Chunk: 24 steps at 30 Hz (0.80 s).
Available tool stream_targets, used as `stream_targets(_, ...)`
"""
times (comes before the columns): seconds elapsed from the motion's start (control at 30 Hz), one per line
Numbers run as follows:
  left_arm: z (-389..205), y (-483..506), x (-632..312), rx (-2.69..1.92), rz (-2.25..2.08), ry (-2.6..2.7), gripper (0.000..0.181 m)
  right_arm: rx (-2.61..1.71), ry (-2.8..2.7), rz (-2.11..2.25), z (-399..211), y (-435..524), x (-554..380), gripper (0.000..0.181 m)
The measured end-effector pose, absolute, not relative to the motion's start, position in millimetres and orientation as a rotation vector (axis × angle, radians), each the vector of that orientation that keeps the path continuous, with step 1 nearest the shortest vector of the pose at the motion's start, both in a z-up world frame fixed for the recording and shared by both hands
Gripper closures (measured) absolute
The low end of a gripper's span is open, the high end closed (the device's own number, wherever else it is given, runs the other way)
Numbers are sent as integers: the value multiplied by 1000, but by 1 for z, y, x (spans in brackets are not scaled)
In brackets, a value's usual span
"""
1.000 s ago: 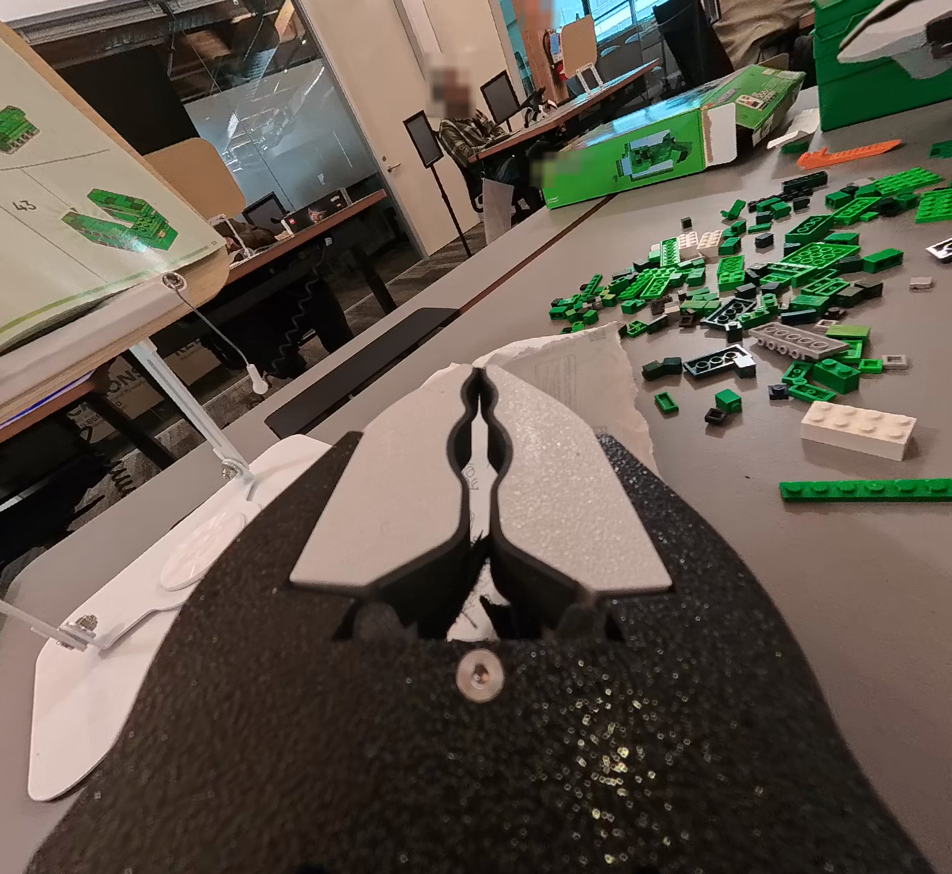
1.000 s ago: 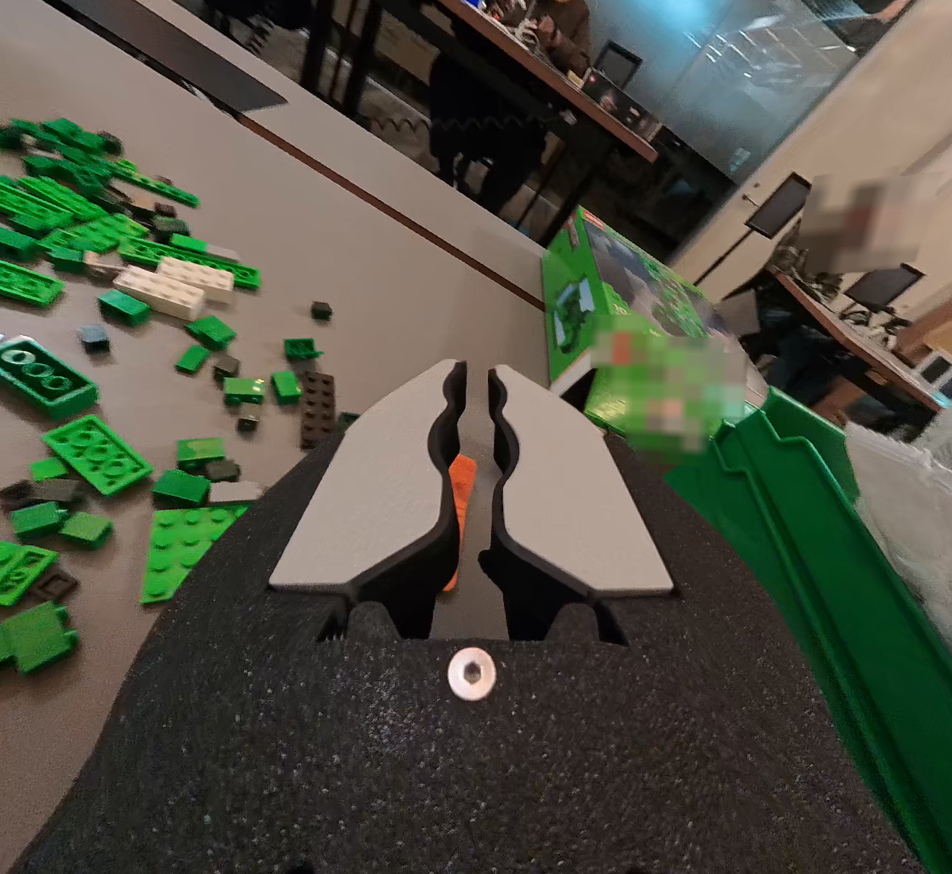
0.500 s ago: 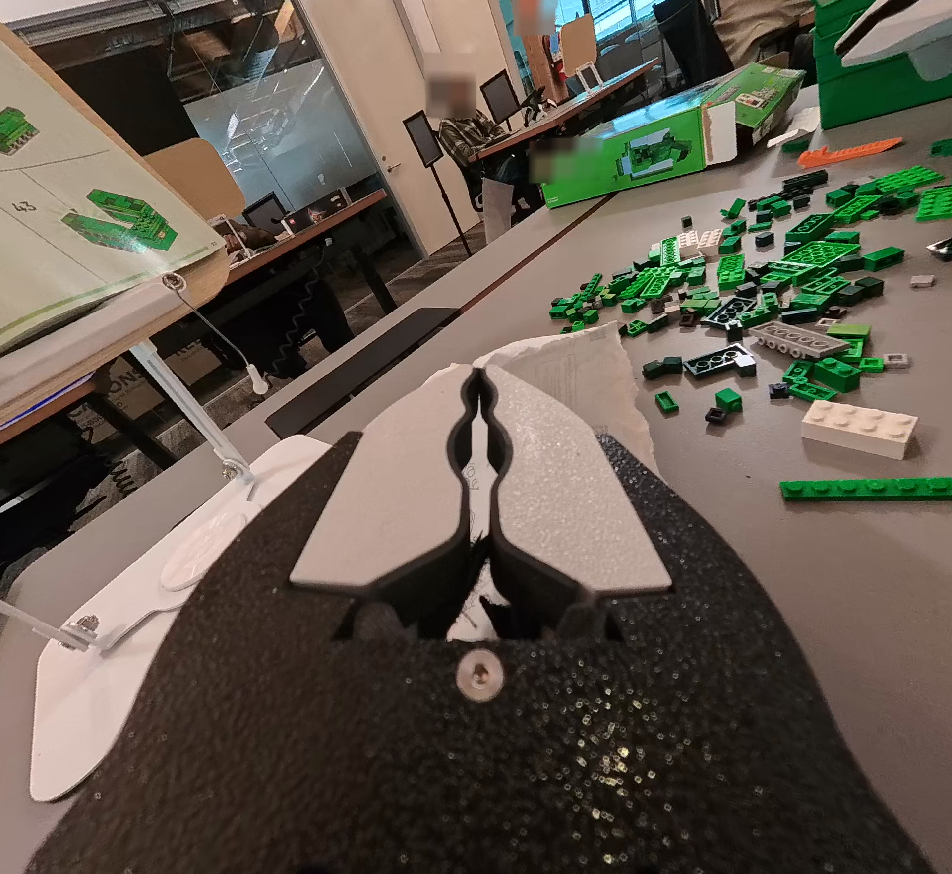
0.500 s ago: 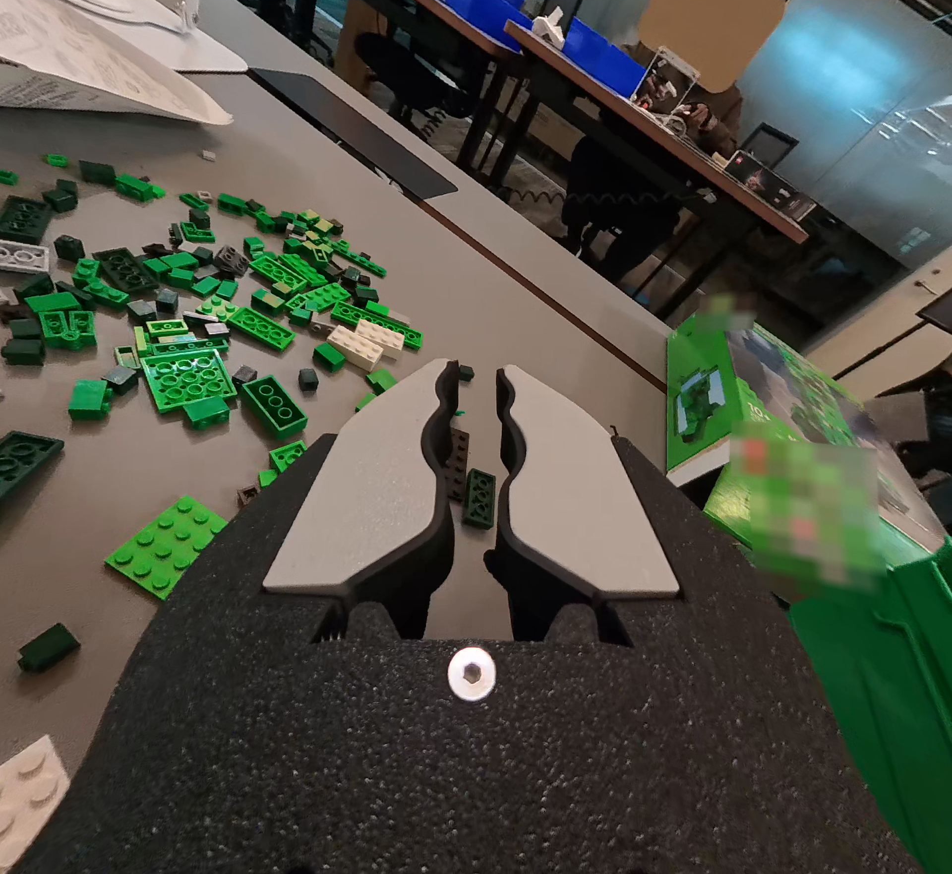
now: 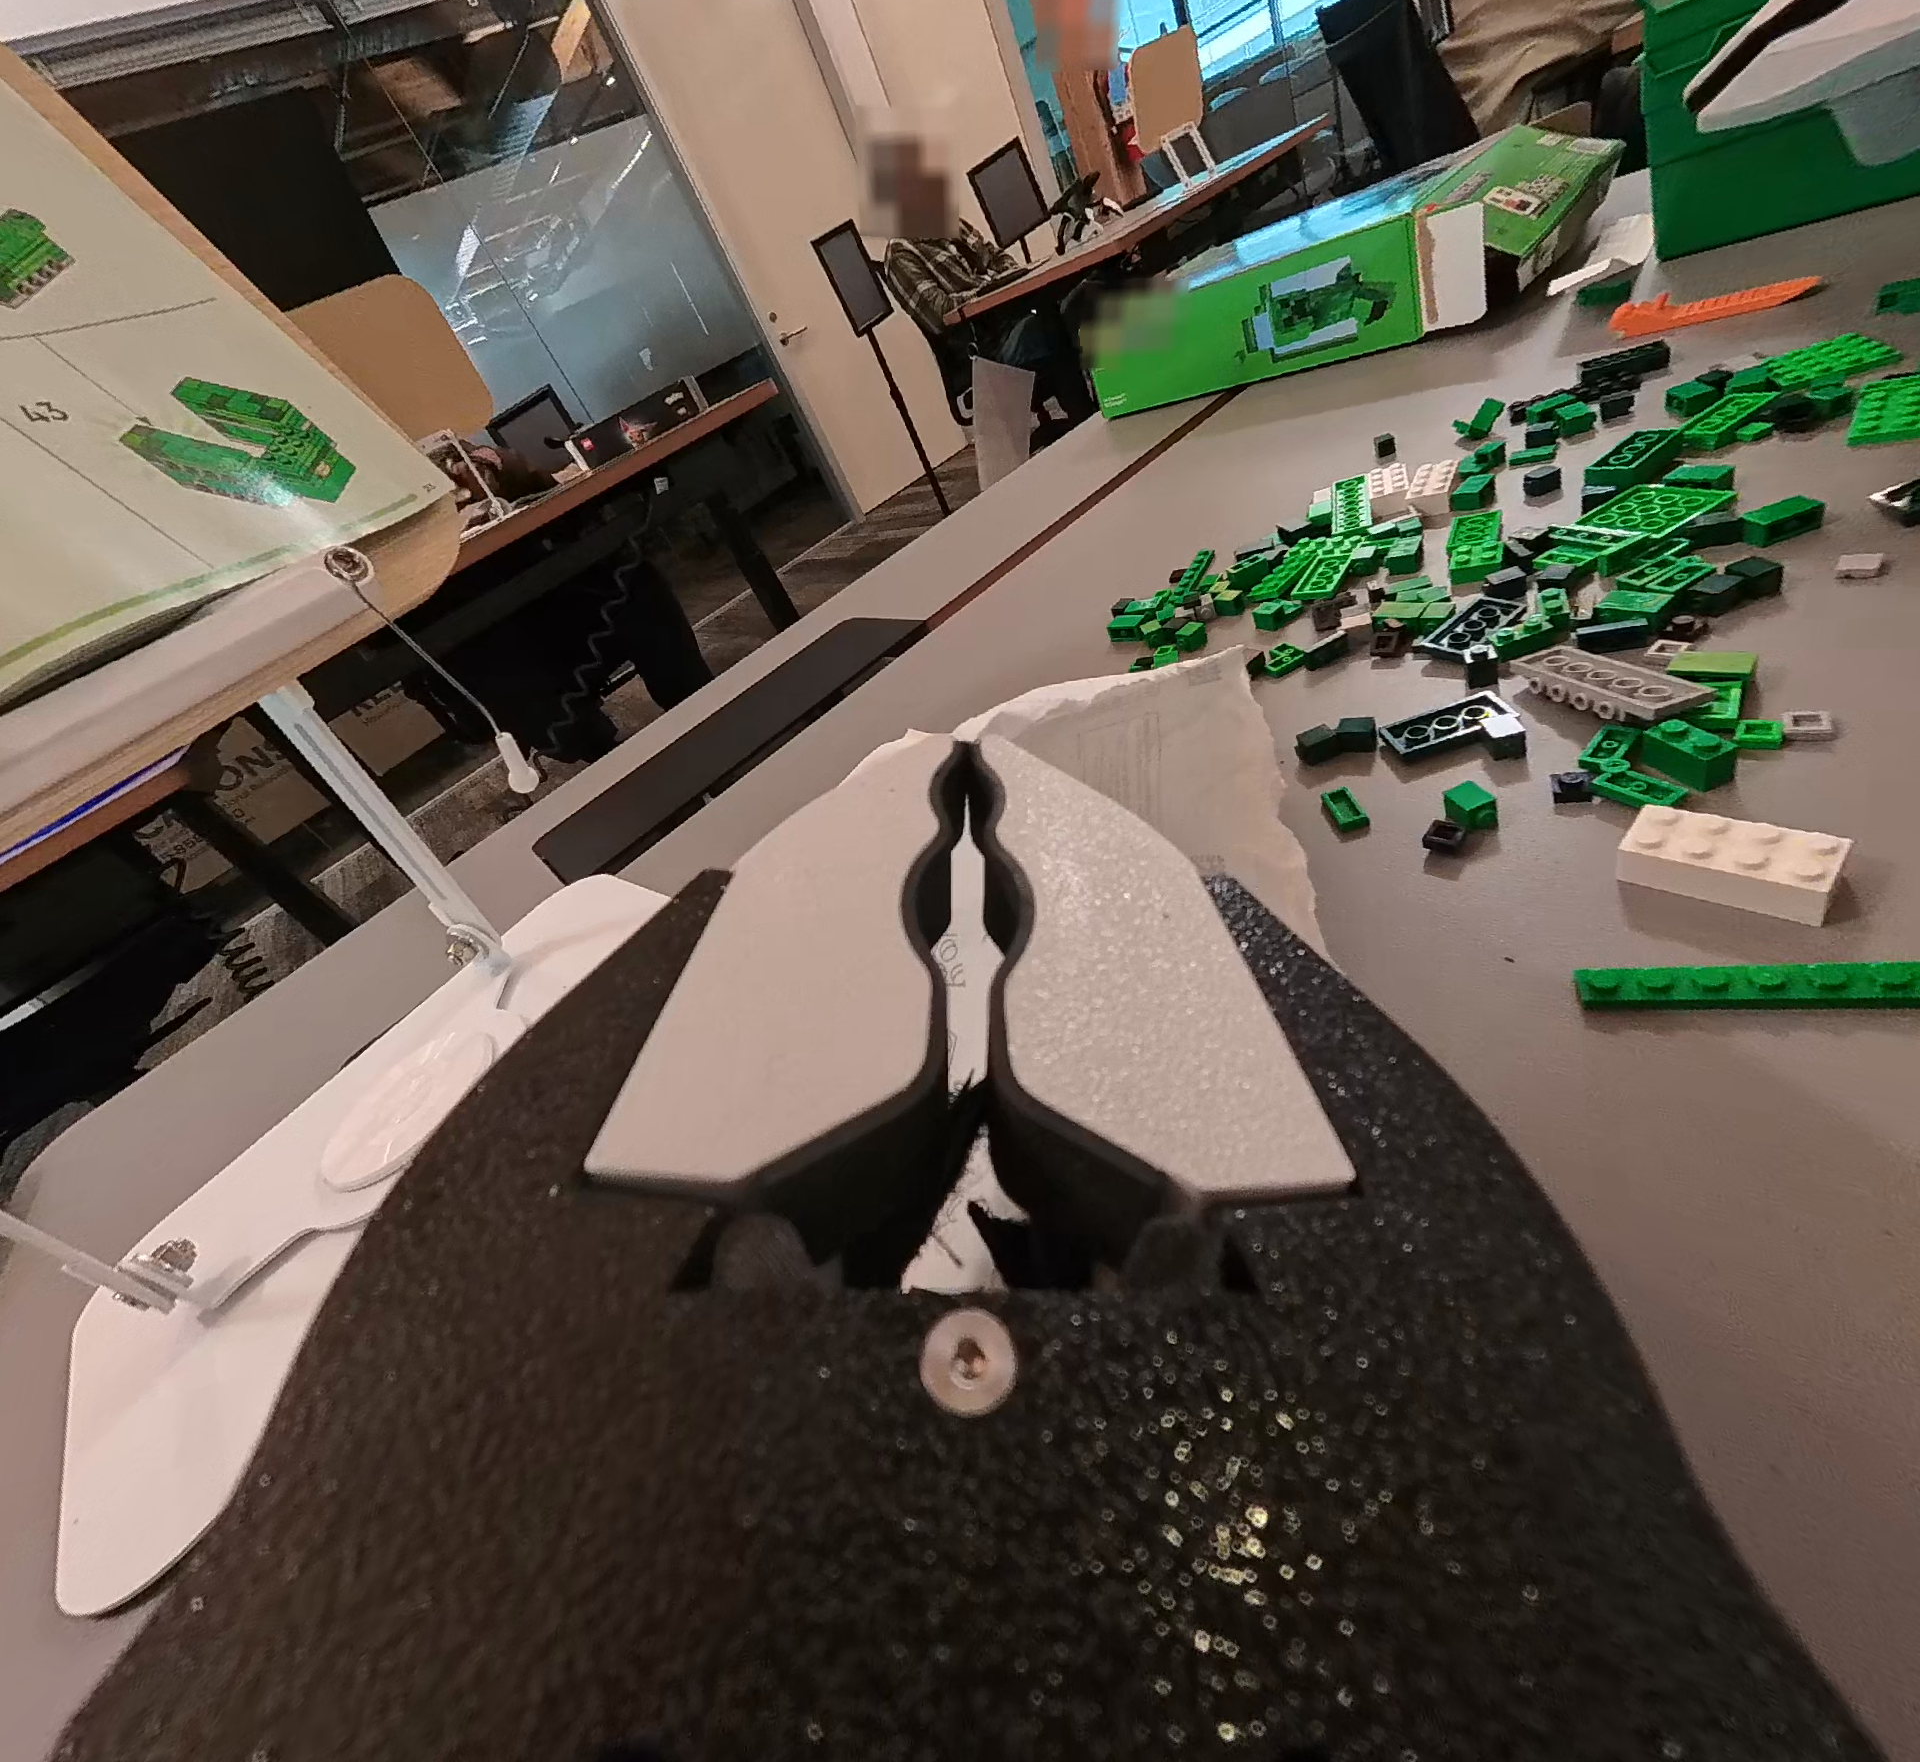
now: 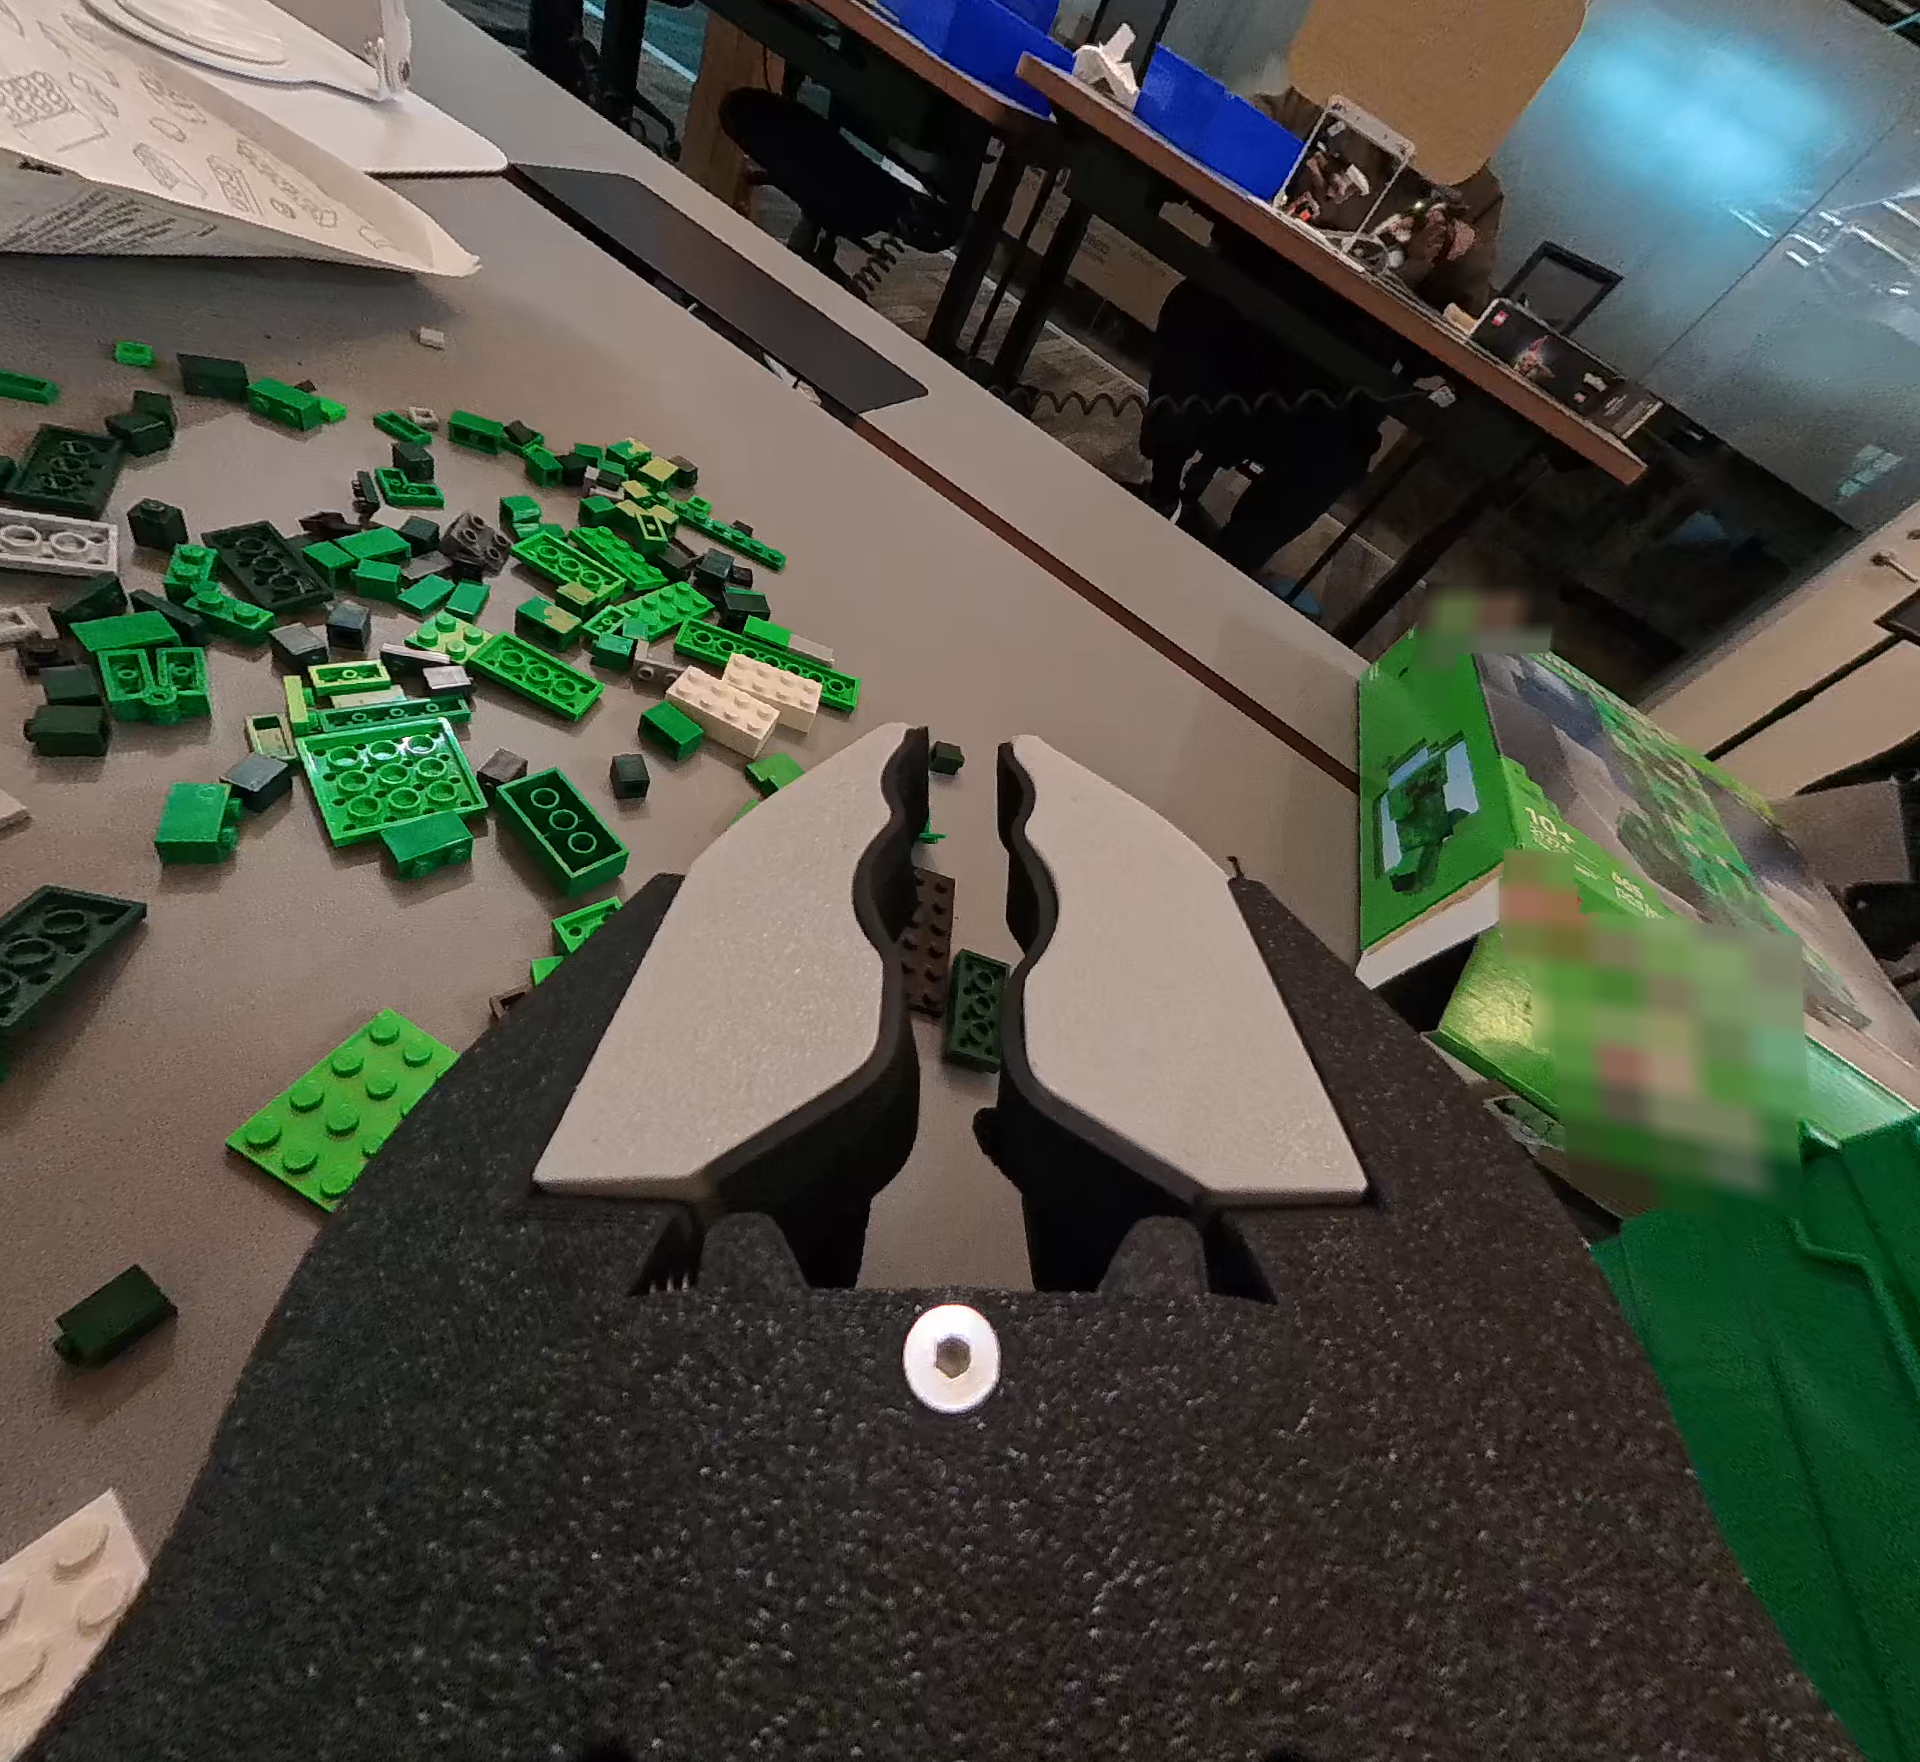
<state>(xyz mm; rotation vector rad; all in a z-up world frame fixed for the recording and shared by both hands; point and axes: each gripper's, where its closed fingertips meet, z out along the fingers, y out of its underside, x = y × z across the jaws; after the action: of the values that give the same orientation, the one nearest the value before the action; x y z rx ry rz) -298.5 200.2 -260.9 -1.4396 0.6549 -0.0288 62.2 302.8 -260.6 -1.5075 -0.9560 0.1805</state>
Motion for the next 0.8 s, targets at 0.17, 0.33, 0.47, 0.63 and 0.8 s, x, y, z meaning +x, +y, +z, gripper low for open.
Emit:
stream_targets(0.17, -261, 200, -298, -1440, -30, 655, 181, -1514, -973, 175, -264, 303, 60, 169)
stream_targets(0.33, -261, 200, -299, -1441, -31, 654, 181, -1512, -980, 174, -265, 303, 59, 170)
stream_targets(0.47, -261, 200, -299, -1440, -30, 653, 181, -1507, -995, 186, -265, 302, 57, 170)
stream_targets(0.63, -261, 201, -299, -1441, -30, 652, 181, -1491, -1127, 284, -272, 285, 36, 172)
stream_targets(0.8, -261, 201, -299, -1442, -36, 649, 181, -1596, -1401, 502, -295, 249, -12, 171)
